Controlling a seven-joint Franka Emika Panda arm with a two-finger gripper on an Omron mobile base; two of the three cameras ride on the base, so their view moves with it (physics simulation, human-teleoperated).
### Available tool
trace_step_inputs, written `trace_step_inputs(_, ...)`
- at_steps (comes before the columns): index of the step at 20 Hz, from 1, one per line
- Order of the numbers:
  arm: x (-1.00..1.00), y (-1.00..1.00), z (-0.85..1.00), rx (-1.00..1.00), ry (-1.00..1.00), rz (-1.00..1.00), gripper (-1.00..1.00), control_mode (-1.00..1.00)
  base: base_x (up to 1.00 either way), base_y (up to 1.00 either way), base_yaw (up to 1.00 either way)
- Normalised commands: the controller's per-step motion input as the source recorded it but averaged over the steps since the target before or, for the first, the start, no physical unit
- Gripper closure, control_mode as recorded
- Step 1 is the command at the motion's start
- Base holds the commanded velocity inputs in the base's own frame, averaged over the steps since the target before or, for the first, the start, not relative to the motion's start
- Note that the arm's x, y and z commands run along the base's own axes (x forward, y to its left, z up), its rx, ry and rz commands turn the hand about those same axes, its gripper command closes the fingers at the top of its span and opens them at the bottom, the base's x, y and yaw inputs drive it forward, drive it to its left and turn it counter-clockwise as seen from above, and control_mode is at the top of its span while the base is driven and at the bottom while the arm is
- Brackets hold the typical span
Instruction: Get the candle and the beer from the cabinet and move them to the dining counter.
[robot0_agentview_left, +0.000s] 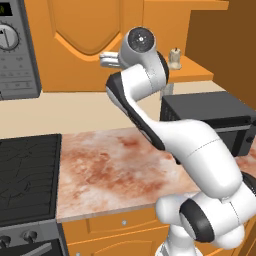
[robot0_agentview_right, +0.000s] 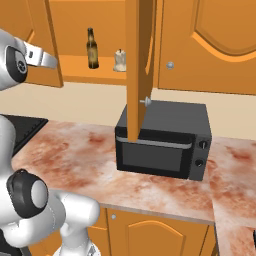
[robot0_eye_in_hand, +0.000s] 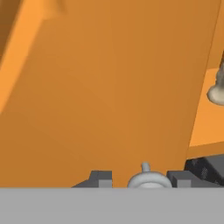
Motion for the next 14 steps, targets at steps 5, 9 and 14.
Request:
trace_step_inputs(5, -0.44, 0.42, 0.17, 0.04, 0.04, 0.0, 1.0, -1.0, 0.0, 0.0, 0.0)
trace_step_inputs(9, -0.42, 0.49, 0.11, 0.0, 0.06, 0.0, 1.0, -1.0, 0.0, 0.0, 0.0)
trace_step_inputs(14, -0.44, 0.54, 0.13, 0.0, 0.05, 0.0, 1.0, -1.0, 0.0, 0.0, 0.0)
